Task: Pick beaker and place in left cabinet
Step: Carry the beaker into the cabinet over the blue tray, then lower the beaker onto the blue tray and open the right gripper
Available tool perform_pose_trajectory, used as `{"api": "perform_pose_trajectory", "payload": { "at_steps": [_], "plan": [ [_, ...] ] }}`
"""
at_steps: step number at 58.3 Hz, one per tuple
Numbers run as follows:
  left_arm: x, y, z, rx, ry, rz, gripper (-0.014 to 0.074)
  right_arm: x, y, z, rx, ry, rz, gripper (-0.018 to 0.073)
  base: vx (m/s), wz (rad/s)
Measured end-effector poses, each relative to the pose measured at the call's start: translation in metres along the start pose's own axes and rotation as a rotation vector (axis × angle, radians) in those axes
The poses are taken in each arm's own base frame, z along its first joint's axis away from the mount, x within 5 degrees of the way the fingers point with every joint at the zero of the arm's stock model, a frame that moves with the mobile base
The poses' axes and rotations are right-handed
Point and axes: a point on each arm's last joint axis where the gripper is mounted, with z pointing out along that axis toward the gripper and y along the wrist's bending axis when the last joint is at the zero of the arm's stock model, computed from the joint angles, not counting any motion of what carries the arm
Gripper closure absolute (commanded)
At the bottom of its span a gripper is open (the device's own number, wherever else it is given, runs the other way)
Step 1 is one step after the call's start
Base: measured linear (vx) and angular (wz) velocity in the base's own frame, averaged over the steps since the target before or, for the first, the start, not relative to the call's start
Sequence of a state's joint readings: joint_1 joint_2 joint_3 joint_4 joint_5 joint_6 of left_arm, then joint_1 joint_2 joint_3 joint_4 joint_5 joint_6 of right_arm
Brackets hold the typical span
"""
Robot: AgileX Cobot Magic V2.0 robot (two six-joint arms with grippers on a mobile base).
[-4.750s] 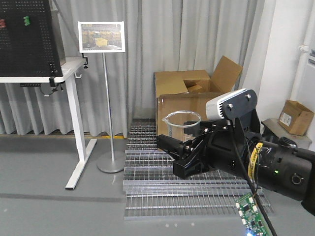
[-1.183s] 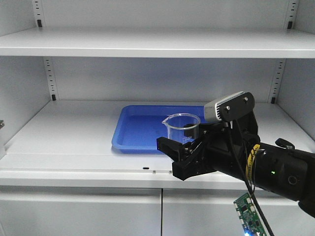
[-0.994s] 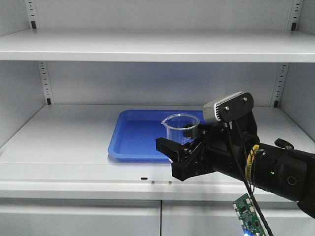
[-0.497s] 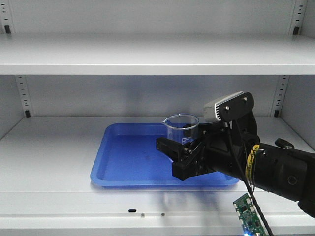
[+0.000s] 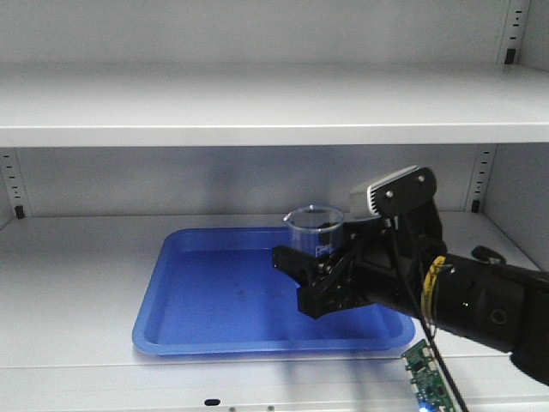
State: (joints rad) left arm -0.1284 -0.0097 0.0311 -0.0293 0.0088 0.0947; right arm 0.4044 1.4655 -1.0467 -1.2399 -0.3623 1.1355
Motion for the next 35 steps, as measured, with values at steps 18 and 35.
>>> {"api": "perform_pose_trajectory", "payload": {
  "at_steps": [18,35],
  "plan": [
    [0.000,0.000,0.000,0.000,0.000,0.000,0.0595,0.033,-0.018,0.051,0.018,0.110,0.023,0.0422,0.01,-0.01],
    [0.000,0.000,0.000,0.000,0.000,0.000,0.0595,0.049,-0.033,0.098,0.017,0.133,0.029,0.0422,0.00,0.00]
  ]
}}
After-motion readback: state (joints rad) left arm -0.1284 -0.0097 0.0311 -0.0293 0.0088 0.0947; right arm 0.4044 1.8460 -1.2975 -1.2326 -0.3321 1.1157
